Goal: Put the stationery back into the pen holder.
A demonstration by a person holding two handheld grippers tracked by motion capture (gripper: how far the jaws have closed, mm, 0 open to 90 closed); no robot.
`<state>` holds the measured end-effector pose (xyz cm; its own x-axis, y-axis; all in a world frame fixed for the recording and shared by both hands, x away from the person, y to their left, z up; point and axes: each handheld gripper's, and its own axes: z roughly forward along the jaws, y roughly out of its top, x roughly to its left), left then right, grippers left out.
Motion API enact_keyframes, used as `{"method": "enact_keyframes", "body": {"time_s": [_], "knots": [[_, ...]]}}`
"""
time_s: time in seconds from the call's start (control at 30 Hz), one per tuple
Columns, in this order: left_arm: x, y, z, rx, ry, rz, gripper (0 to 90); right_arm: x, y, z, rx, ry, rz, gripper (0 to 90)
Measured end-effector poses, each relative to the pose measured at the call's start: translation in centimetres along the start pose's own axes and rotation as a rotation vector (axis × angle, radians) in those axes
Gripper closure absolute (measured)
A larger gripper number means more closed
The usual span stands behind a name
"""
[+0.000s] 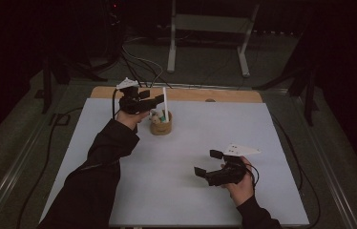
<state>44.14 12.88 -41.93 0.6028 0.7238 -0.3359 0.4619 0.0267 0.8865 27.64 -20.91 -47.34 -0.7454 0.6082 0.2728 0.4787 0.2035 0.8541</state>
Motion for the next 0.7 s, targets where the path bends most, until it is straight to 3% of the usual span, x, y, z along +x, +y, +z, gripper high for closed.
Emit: {"method": "enact_keyframes", "body": {"time_s": [0.1,0.27,0.4,0.43,0.67,0.7], "knots": [[-0.1,-0.1,-0.9,-0.005,-0.044,0.003,12.1,-0.1,-0.1,0.0,-0.001,0.001,0.004,1.5],[-0.5,-0.1,-1.8,-0.007,-0.071,0.017,2.2,-0.2,-0.2,0.0,0.001,0.006,0.008,1.5],[-1.0,-0.3,-2.8,-0.006,-0.096,0.044,0.7,-0.3,-0.2,-0.1,-0.004,0.008,0.01,1.5],[-1.2,-0.4,-3.4,-0.008,-0.103,0.068,0.7,-0.4,-0.2,-0.2,-0.008,0.006,0.011,1.5],[-1.6,-1.2,-5.3,-0.003,-0.134,0.098,0.2,-0.4,-0.2,-0.3,-0.01,0.003,0.01,1.5],[-1.7,-1.5,-6.0,0.004,-0.155,0.103,0.2,-0.4,-0.2,-0.3,-0.012,0.004,0.009,1.5]]}}
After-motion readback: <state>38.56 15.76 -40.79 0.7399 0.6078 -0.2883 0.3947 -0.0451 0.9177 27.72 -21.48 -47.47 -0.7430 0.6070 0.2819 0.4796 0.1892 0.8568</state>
